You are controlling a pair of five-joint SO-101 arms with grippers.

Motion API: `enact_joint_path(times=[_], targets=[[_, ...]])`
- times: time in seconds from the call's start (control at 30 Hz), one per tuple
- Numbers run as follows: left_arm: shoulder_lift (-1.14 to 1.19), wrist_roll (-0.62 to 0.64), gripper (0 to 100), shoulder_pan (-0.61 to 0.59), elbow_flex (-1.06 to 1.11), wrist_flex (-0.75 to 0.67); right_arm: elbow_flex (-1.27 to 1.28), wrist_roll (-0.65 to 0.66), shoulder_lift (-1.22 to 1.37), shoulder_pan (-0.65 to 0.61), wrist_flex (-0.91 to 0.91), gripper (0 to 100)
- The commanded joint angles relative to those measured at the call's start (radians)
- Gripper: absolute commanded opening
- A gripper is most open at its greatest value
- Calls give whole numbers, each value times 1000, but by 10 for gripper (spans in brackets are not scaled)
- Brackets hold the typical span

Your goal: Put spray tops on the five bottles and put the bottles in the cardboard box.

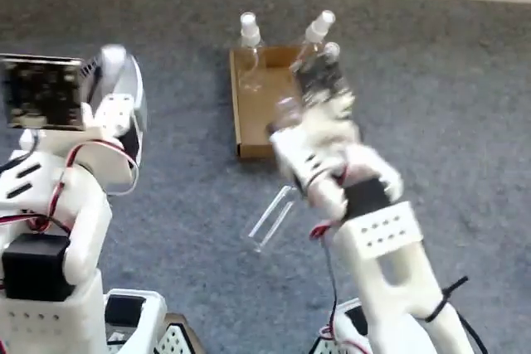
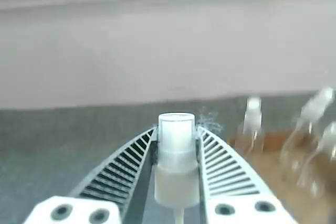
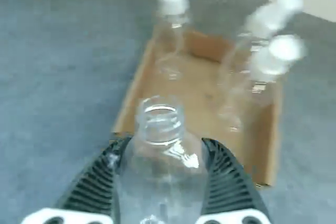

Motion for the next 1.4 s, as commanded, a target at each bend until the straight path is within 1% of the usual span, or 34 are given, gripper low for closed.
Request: enact_joint_path(times=[0.0,0.07,0.13,0.2,0.27,0.47,0.57,0.7,0.83,0.93,1.03,1.2,1.37], targets=[[-8,77,34,124,-19,-192,185,0,-70,-145,-165,4],[-8,77,34,170,-24,-267,232,20,-84,-156,-165,4],[-7,75,34,194,-44,-310,265,32,-119,-160,-165,4],[-7,80,34,208,-47,-316,280,34,-185,-162,-165,4],[-7,80,34,248,-47,-319,302,28,-274,-177,-170,4],[-5,80,34,421,-39,-334,575,28,-561,-254,-315,4],[-5,80,34,476,-5,-396,674,28,-659,-254,-317,4],[-5,80,34,498,77,-453,679,28,-728,-254,-317,4],[-7,84,34,498,174,-473,682,28,-748,-259,-317,4],[-7,132,34,498,226,-516,682,28,-751,-259,-317,4],[-7,137,34,499,260,-529,682,28,-751,-255,-317,4],[-8,137,34,526,257,-529,687,28,-751,-257,-318,4],[-8,132,34,518,162,-526,688,28,-751,-259,-318,4]])
